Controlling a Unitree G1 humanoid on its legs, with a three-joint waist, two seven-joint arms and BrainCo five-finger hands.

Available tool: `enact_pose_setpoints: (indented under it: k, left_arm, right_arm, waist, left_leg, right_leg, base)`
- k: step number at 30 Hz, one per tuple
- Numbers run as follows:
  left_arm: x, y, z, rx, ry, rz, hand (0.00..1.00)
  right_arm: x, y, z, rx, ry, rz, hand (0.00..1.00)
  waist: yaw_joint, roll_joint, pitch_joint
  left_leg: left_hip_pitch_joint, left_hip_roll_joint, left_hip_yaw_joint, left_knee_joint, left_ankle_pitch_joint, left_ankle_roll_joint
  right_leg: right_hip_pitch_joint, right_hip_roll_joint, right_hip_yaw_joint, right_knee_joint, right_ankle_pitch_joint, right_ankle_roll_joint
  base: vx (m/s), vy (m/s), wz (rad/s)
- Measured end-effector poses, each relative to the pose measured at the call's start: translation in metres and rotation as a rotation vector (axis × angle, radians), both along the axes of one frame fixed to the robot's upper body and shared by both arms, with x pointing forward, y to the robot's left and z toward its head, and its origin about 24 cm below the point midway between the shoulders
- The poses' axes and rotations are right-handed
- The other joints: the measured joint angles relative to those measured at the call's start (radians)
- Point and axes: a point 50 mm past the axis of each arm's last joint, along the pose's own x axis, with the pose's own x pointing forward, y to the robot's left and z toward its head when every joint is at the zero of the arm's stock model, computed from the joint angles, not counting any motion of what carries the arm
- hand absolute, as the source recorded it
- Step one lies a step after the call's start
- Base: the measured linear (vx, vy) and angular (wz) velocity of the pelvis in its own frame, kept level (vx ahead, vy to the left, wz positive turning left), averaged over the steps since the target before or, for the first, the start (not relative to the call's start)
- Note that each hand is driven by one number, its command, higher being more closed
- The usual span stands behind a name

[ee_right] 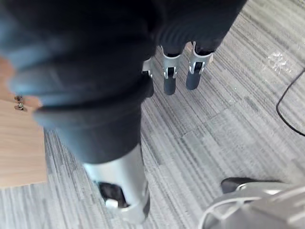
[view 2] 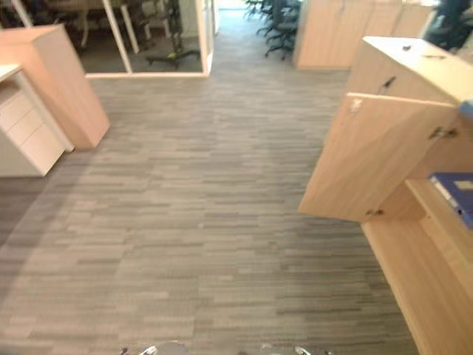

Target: Walk over to the cabinet, pick up the folder, carry it to the office cabinet, place the folder inside the office cabinet, then close the office cabinet door

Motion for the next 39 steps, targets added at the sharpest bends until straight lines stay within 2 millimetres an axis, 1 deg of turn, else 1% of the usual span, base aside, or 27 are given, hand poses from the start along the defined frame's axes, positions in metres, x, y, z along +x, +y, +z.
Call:
enact_pose_setpoints:
  k: [2,3,5,7,10,11,12,13,15,18,19,22,23,24,25,26,27,28,30,31,32,34,35,36,37,38,39]
  left_arm:
    - [0.000,-0.001,0.000,-0.004,-0.004,0.018,0.00]
    - [0.001,-0.001,0.000,-0.002,-0.004,0.025,0.00]
    - [0.004,0.001,0.001,0.009,-0.012,0.033,0.00]
    - [0.006,0.002,0.002,0.021,-0.019,0.038,0.00]
    - [0.006,0.001,0.002,0.027,-0.026,0.043,0.00]
    - [0.005,0.001,0.002,0.027,-0.024,0.041,0.00]
    - [0.002,0.002,0.001,0.028,-0.012,0.044,0.00]
    - [-0.001,0.002,0.000,0.026,-0.003,0.045,0.00]
    - [-0.002,0.006,0.001,0.037,0.002,0.044,0.00]
    - [-0.010,0.005,-0.001,0.031,0.027,0.042,0.00]
    - [-0.015,0.006,-0.002,0.030,0.045,0.044,0.00]
    - [-0.020,0.005,-0.003,0.022,0.058,0.063,0.00]
    - [-0.022,0.006,-0.003,0.022,0.059,0.072,0.00]
    - [-0.023,0.006,-0.003,0.020,0.061,0.074,0.00]
    - [-0.024,0.004,-0.003,0.017,0.065,0.072,0.00]
    - [-0.026,0.004,-0.003,0.017,0.069,0.072,0.00]
    - [-0.024,0.004,-0.003,0.017,0.065,0.068,0.00]
    - [-0.022,0.004,-0.003,0.018,0.059,0.061,0.00]
    - [-0.015,0.001,-0.002,0.024,0.044,0.005,0.00]
    - [-0.013,-0.001,-0.002,0.022,0.040,-0.005,0.00]
    - [-0.006,-0.004,-0.002,0.015,0.026,-0.023,0.00]
    - [0.003,-0.007,-0.002,0.010,0.006,-0.039,0.00]
    - [0.005,-0.006,-0.001,0.012,0.002,-0.040,0.00]
    - [0.008,-0.002,0.001,0.028,-0.009,-0.046,0.00]
    - [0.008,0.001,0.001,0.038,-0.010,-0.049,0.00]
    - [0.008,-0.003,0.001,0.029,-0.009,-0.047,0.00]
    - [0.012,-0.007,0.001,0.019,-0.024,-0.047,0.00]
  right_arm:
    - [0.004,-0.001,0.000,0.001,0.003,-0.010,0.00]
    - [0.007,0.000,0.000,0.005,0.002,-0.015,0.00]
    - [0.013,0.001,0.000,0.006,-0.011,-0.012,0.00]
    - [0.014,0.001,0.000,0.003,-0.014,-0.011,0.00]
    - [0.008,0.001,0.000,-0.007,0.009,0.020,0.00]
    - [0.007,0.002,-0.001,-0.004,0.013,0.024,0.00]
    - [0.007,0.004,-0.001,-0.001,0.016,0.036,0.00]
    - [0.008,0.007,-0.002,0.005,0.016,0.045,0.00]
    - [0.013,0.015,-0.002,0.024,0.003,0.056,0.00]
    - [0.013,0.014,-0.002,0.023,0.007,0.072,0.00]
    - [0.010,0.015,-0.003,0.026,0.016,0.076,0.00]
    - [0.006,0.012,-0.003,0.029,0.024,0.080,0.00]
    - [0.006,0.008,-0.003,0.026,0.024,0.082,0.00]
    - [0.007,0.006,-0.002,0.020,0.022,0.082,0.00]
    - [0.007,0.003,-0.001,0.011,0.019,0.085,0.00]
    - [0.014,0.000,0.001,0.000,0.005,0.102,0.00]
    - [0.019,-0.001,0.002,-0.008,-0.004,0.119,0.00]
    - [0.025,-0.001,0.003,-0.012,-0.017,0.139,0.00]
    - [0.034,0.005,0.004,-0.004,-0.046,0.139,0.00]
    - [0.035,0.006,0.004,-0.003,-0.052,0.140,0.00]
    - [0.040,0.007,0.005,-0.006,-0.070,0.139,0.00]
    - [0.047,0.005,0.008,-0.025,-0.095,0.140,0.00]
    - [0.047,0.006,0.008,-0.024,-0.095,0.137,0.00]
    - [0.045,0.009,0.006,-0.015,-0.088,0.134,0.00]
    - [0.040,0.011,0.005,-0.005,-0.074,0.116,0.00]
    - [0.037,0.008,0.004,-0.002,-0.067,0.086,0.00]
    - [0.036,0.004,0.005,-0.009,-0.070,0.058,0.00]
  waist:
    - [0.008,-0.003,0.003]
    - [0.009,-0.003,0.005]
    - [0.014,-0.010,0.015]
    - [0.016,-0.021,0.024]
    - [0.021,-0.019,0.025]
    - [0.024,-0.018,0.025]
    - [0.034,-0.024,0.027]
    - [0.050,-0.032,0.023]
    - [0.056,-0.056,0.013]
    - [0.065,-0.053,0.002]
    - [0.066,-0.056,-0.024]
    - [0.070,-0.052,-0.055]
    - [0.066,-0.052,-0.053]
    - [0.062,-0.051,-0.052]
    - [0.055,-0.048,-0.051]
    - [0.046,-0.042,-0.047]
    - [0.036,-0.041,-0.044]
    - [0.033,-0.039,-0.043]
    - [0.026,-0.024,-0.048]
    - [0.026,-0.016,-0.046]
    - [0.026,0.000,-0.025]
    - [0.012,0.009,0.013]
    - [0.011,0.007,0.017]
    - [0.013,-0.018,0.019]
    - [0.024,-0.048,0.017]
    - [0.023,-0.027,0.013]
    - [0.006,-0.015,0.009]
  left_leg:
    - [-0.038,-0.019,0.039,-0.093,-0.018,0.014]
    - [-0.061,-0.043,0.033,-0.205,-0.030,0.030]
    - [-0.096,-0.079,0.001,-0.383,-0.031,0.027]
    - [-0.107,-0.130,-0.045,-0.602,-0.003,0.014]
    - [-0.098,-0.172,-0.117,-0.942,0.141,0.001]
    - [-0.095,-0.172,-0.134,-0.971,0.159,0.000]
    - [-0.084,-0.180,-0.141,-0.971,0.260,-0.012]
    - [-0.069,-0.203,-0.138,-0.966,0.345,0.002]
    - [-0.064,-0.243,-0.123,-0.951,0.353,0.031]
    - [0.010,-0.293,-0.069,-0.959,0.320,0.098]
    - [0.026,-0.318,-0.051,-0.970,0.304,0.116]
    - [0.070,-0.376,-0.008,-1.004,0.268,0.150]
    - [0.116,-0.409,0.018,-1.035,0.244,0.155]
    - [0.138,-0.422,0.023,-1.050,0.236,0.157]
    - [0.159,-0.431,0.032,-1.062,0.228,0.159]
    - [0.190,-0.446,0.040,-1.074,0.216,0.167]
    - [0.218,-0.450,0.042,-1.081,0.210,0.172]
    - [0.241,-0.450,0.047,-1.090,0.212,0.183]
    - [0.265,-0.421,0.055,-1.113,0.205,0.179]
    - [0.270,-0.409,0.060,-1.112,0.204,0.177]
    - [0.280,-0.383,0.070,-1.111,0.200,0.178]
    - [0.313,-0.331,0.091,-1.109,0.185,0.161]
    - [0.323,-0.323,0.101,-1.108,0.179,0.151]
    - [0.337,-0.326,0.125,-1.109,0.165,0.129]
    - [0.359,-0.335,0.144,-1.114,0.138,0.121]
    - [0.352,-0.317,0.151,-1.112,0.131,0.119]
    - [0.342,-0.305,0.153,-1.109,0.124,0.108]
  right_leg:
    - [0.045,-0.004,0.048,-0.040,0.008,0.012]
    - [0.071,-0.009,0.081,-0.061,0.012,0.018]
    - [0.092,-0.029,0.118,-0.079,0.012,0.028]
    - [0.121,-0.070,0.138,-0.098,0.005,0.060]
    - [0.181,-0.132,0.150,-0.112,-0.035,0.141]
    - [0.193,-0.138,0.152,-0.112,-0.045,0.158]
    - [0.220,-0.161,0.170,-0.111,-0.062,0.189]
    - [0.233,-0.191,0.194,-0.112,-0.060,0.216]
    - [0.232,-0.242,0.218,-0.105,-0.015,0.257]
    - [0.220,-0.310,0.275,-0.038,0.076,0.260]
    - [0.205,-0.340,0.296,-0.015,0.096,0.258]
    - [0.129,-0.412,0.361,0.127,0.122,0.254]
    - [0.037,-0.460,0.393,0.311,0.141,0.226]
    - [-0.003,-0.483,0.390,0.397,0.163,0.191]
    - [-0.039,-0.505,0.383,0.480,0.188,0.146]
    - [-0.095,-0.551,0.346,0.626,0.216,0.089]
    - [-0.128,-0.577,0.285,0.695,0.207,0.068]
    - [-0.148,-0.588,0.215,0.724,0.191,0.077]
    - [-0.190,-0.553,0.056,0.712,0.087,0.110]
    - [-0.196,-0.532,0.038,0.699,0.055,0.126]
    - [-0.209,-0.491,0.001,0.665,-0.016,0.157]
    - [-0.226,-0.414,-0.071,0.565,-0.060,0.166]
    - [-0.231,-0.400,-0.104,0.524,-0.057,0.165]
    - [-0.235,-0.394,-0.188,0.410,-0.008,0.127]
    - [-0.212,-0.399,-0.287,0.345,-0.022,0.060]
    - [-0.200,-0.371,-0.314,0.310,-0.027,0.053]
    - [-0.201,-0.353,-0.347,0.285,-0.029,0.056]
  base:
    - [0.31,0.003,-0.68]
    - [0.34,0.043,-0.70]
    - [0.34,0.090,-0.64]
    - [0.34,0.126,-0.38]
    - [0.39,0.240,-0.11]
    - [0.41,0.329,-0.17]
    - [0.47,0.419,-0.46]
    - [0.48,0.440,-0.56]
    - [0.42,0.395,-0.40]
    - [0.33,0.327,-0.33]
    - [0.32,0.321,-0.39]
    - [0.33,0.380,-0.42]
    - [0.20,0.288,-0.44]
    - [0.18,0.273,-0.38]
    - [0.09,0.136,-0.20]
    - [0.11,0.149,-0.13]
    - [0.14,0.151,-0.12]
    - [0.18,0.135,-0.15]
    - [0.18,0.036,-0.18]
    - [0.21,-0.057,-0.28]
    - [0.21,-0.099,-0.35]
    - [0.19,-0.160,-0.39]
    - [0.12,-0.157,-0.43]
    - [0.16,-0.218,-0.63]
    - [0.18,-0.226,-0.77]
    - [0.22,-0.284,-0.52]
    - [0.18,-0.218,-0.25]
